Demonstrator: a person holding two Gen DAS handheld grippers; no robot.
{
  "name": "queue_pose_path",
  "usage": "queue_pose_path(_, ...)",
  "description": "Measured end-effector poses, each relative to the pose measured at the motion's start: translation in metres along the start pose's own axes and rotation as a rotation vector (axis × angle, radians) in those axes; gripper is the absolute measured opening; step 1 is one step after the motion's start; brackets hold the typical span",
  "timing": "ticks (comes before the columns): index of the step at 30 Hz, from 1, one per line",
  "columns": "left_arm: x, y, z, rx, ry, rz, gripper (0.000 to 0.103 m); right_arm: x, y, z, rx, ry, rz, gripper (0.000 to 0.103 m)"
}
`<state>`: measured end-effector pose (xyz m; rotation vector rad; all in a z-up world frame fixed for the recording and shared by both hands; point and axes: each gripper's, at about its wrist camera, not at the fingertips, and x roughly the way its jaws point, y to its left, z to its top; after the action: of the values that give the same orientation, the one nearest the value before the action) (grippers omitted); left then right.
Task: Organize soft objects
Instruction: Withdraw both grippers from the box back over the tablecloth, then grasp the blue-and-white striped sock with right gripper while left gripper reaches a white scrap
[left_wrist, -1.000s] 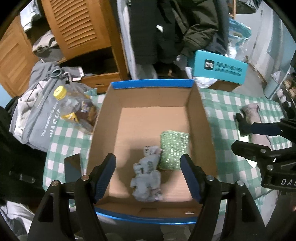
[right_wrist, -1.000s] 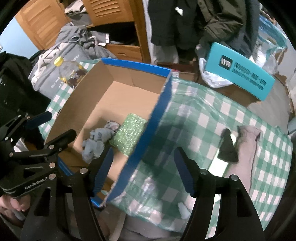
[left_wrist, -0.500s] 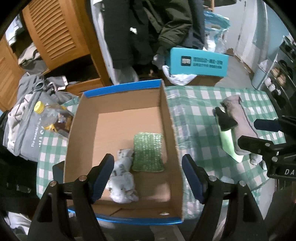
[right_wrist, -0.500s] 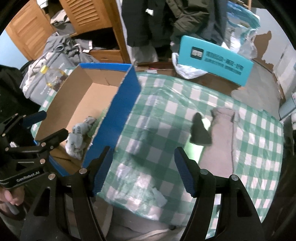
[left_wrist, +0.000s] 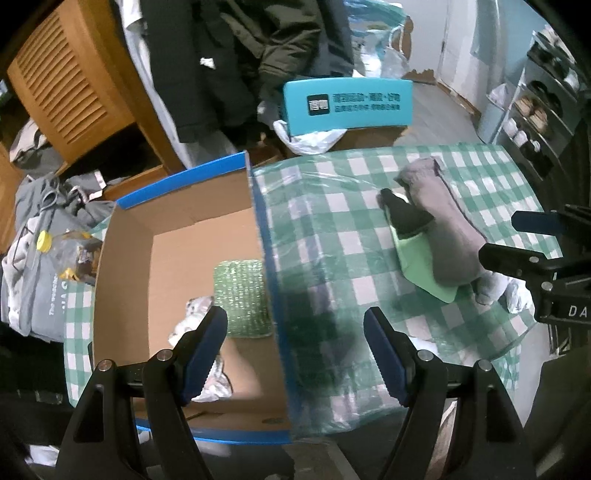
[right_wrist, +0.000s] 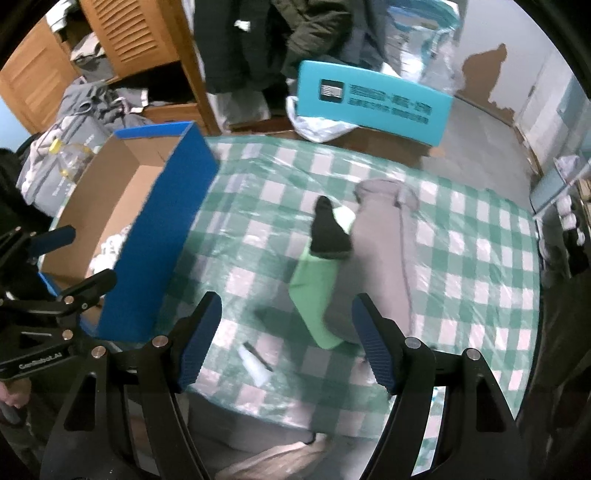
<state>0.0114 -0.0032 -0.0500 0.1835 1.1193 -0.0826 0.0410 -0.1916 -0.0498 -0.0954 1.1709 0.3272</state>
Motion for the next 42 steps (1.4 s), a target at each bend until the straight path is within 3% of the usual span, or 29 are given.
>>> queue_pose_path(20,0.027,-0.056,-0.001,0.065,0.1,-0.031,0.078,-0.003,-0.084,-0.04,0.161,0.012,-0.06,0.074)
queue_pose_path(31,0.047,-0.086,-0.006,0.109,0.161,-0.048,0.078,0.014,-0.12,-0.06,0.253,0.064,-0.103,0.074)
queue_pose_path(42,0.076,-0.097,-0.014,0.072,0.262,-0.092,0.078,0.042,-0.144,-0.08,0.318,0.143,-0.139,0.074)
